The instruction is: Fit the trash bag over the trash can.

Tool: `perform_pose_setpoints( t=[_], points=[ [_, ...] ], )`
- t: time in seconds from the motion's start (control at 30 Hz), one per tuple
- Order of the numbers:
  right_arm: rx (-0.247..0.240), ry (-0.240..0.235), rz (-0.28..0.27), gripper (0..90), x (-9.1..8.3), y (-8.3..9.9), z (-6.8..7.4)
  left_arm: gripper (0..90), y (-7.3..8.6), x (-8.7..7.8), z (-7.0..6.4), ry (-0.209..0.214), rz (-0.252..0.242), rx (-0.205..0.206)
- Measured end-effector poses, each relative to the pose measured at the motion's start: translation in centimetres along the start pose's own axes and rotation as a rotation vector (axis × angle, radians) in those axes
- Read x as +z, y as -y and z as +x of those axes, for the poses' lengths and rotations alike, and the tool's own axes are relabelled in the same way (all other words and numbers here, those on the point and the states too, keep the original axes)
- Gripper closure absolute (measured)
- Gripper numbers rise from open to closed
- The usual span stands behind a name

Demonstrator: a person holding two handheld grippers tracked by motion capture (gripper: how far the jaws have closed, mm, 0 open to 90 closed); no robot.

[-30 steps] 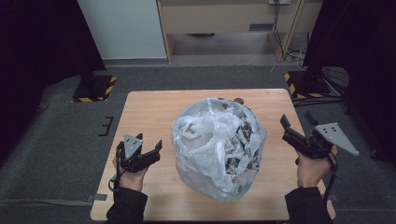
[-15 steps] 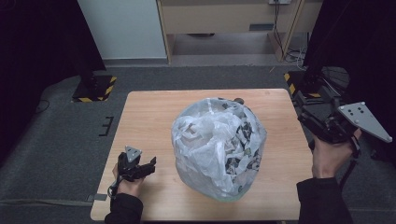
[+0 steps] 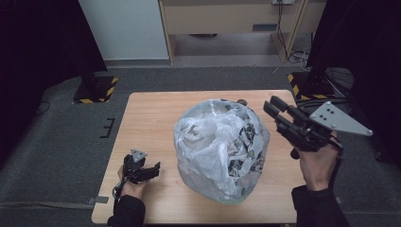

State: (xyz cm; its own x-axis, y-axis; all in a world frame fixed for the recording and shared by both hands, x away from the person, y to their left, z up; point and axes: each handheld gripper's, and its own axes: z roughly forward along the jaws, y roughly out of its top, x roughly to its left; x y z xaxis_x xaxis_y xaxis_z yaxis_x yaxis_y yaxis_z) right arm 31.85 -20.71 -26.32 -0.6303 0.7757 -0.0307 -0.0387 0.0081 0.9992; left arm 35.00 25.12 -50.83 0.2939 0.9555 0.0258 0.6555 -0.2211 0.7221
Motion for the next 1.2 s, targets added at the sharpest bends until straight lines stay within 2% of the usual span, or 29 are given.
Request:
perform_pose_setpoints(
  t=[0.13,0.2,0.23,0.33,0.43,0.5,0.6,0.9,1.0,1.07,1.13,1.2],
  points=[
    [0.011,-0.125,0.04,80.4,1.1,0.4,1.7,23.1,0.0,0.1,-0.2,0.006,0.004,0.006],
    [0.011,-0.169,0.073,83.4,1.8,0.7,2.4,23.1,0.0,0.1,-0.1,0.006,0.004,0.005],
    [0.002,-0.182,0.086,84.8,2.1,0.8,2.6,23.1,0.0,0.1,-0.1,0.006,0.006,0.004],
    [-0.026,-0.222,0.174,86.5,3.3,1.6,3.4,23.2,0.0,0.1,-0.1,0.008,0.007,0.004],
    [-0.032,-0.256,0.252,87.0,4.2,2.6,3.8,23.3,0.0,0.1,-0.2,0.009,0.008,0.008],
    [-0.057,-0.253,0.303,87.7,4.8,3.4,4.0,23.3,0.0,0.2,-0.2,0.011,0.011,0.01],
    [-0.05,-0.263,0.367,88.3,5.5,4.1,4.0,23.3,0.0,0.2,-0.2,0.011,0.016,0.016],
    [-0.103,-0.284,0.505,87.4,6.8,5.3,4.4,23.4,0.0,0.3,-0.3,0.016,0.023,0.023],
    [-0.105,-0.278,0.512,84.5,6.8,5.4,4.5,23.5,0.0,0.3,-0.3,0.016,0.025,0.025],
    [-0.115,-0.272,0.505,77.5,6.7,5.4,4.5,23.4,0.1,0.4,-0.4,0.017,0.029,0.029],
    [-0.106,-0.267,0.483,72.6,6.5,5.2,4.4,23.4,0.1,0.4,-0.4,0.017,0.03,0.031],
    [-0.095,-0.261,0.437,66.8,6.3,4.7,4.2,23.5,0.1,0.4,-0.4,0.018,0.031,0.029]
  ],
)
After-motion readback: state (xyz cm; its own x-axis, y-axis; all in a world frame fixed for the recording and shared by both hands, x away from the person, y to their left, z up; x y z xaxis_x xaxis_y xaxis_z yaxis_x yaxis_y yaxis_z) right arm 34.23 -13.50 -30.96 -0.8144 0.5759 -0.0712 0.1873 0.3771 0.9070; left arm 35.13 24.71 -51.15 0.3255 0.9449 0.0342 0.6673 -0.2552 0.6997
